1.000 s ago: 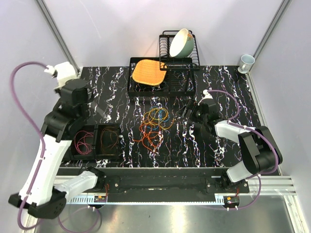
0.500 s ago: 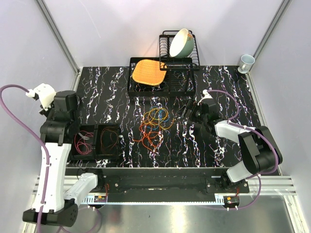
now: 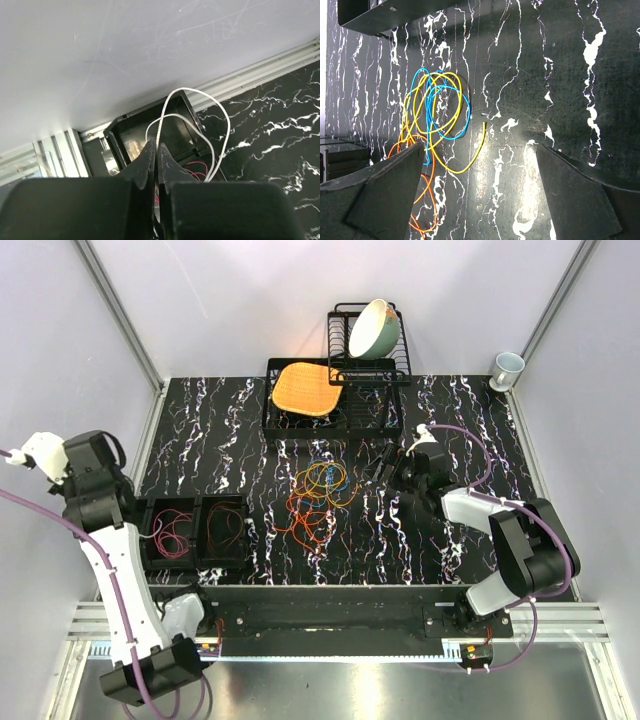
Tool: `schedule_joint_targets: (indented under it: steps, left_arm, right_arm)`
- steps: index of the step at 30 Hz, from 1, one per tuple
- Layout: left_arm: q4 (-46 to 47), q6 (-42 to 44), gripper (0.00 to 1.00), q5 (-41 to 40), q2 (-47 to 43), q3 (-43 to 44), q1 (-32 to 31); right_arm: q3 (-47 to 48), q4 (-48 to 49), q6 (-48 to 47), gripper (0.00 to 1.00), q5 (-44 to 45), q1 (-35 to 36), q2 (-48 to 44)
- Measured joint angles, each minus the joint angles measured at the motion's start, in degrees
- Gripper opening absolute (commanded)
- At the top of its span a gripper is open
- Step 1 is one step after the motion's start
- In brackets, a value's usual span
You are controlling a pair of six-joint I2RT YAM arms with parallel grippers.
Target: Untangle the cables
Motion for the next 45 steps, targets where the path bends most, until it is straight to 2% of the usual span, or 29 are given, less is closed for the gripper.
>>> schedule_joint_targets:
  steps: [11, 18, 21, 29, 31, 34, 36, 37, 38, 45]
  left_arm:
    - [0.24, -1.75, 0.0, 11.41, 5.92, 10.23, 12.63]
    - [0.61, -2.95, 0.0, 14.64, 7.98, 10.47, 16.92]
    - [2.89, -3.43, 0.0, 15.23, 7.69, 7.41, 17.18]
    - [6.23, -5.22, 0.05, 16.76, 6.91, -7.76, 17.46]
    - [6.25, -5.88, 0.05, 17.84, 7.93, -9.49, 18.05]
    - [6.64, -6.4, 0.1, 19.5, 9.94, -9.73, 19.3]
    - [6.73, -6.54, 0.45, 20.26, 10.67, -9.75, 20.22]
    - [6.78, -6.84, 0.69, 20.74, 10.88, -9.77, 20.96]
    - [6.78, -6.25, 0.98, 20.9, 10.93, -9.77, 21.4]
    - [7.56, -6.49, 0.99, 23.28, 10.54, -9.9, 22.58]
  right_arm:
    - [0.02, 1.22, -0.26, 1.0, -0.68, 0.0, 2.99]
    - [0.59, 1.7, -0.22, 1.0, -1.14, 0.0, 5.66]
    - [0.9, 1.6, -0.24, 1.0, -1.09, 0.0, 5.9]
    - [1.53, 1.62, -0.24, 1.0, -1.07, 0.0, 5.9]
    - [1.53, 1.62, -0.24, 1.0, -1.09, 0.0, 5.9]
    - [1.62, 1.6, -0.17, 1.0, -1.09, 0.0, 5.9]
    - [1.75, 1.64, -0.15, 1.0, -1.14, 0.0, 5.9]
    - [1.79, 1.64, -0.07, 1.0, -1.2, 0.0, 5.9]
    - [1.84, 1.66, 0.02, 1.0, -1.4, 0.0, 5.9]
    - [1.86, 1.64, 0.17, 1.0, -2.54, 0.0, 5.88]
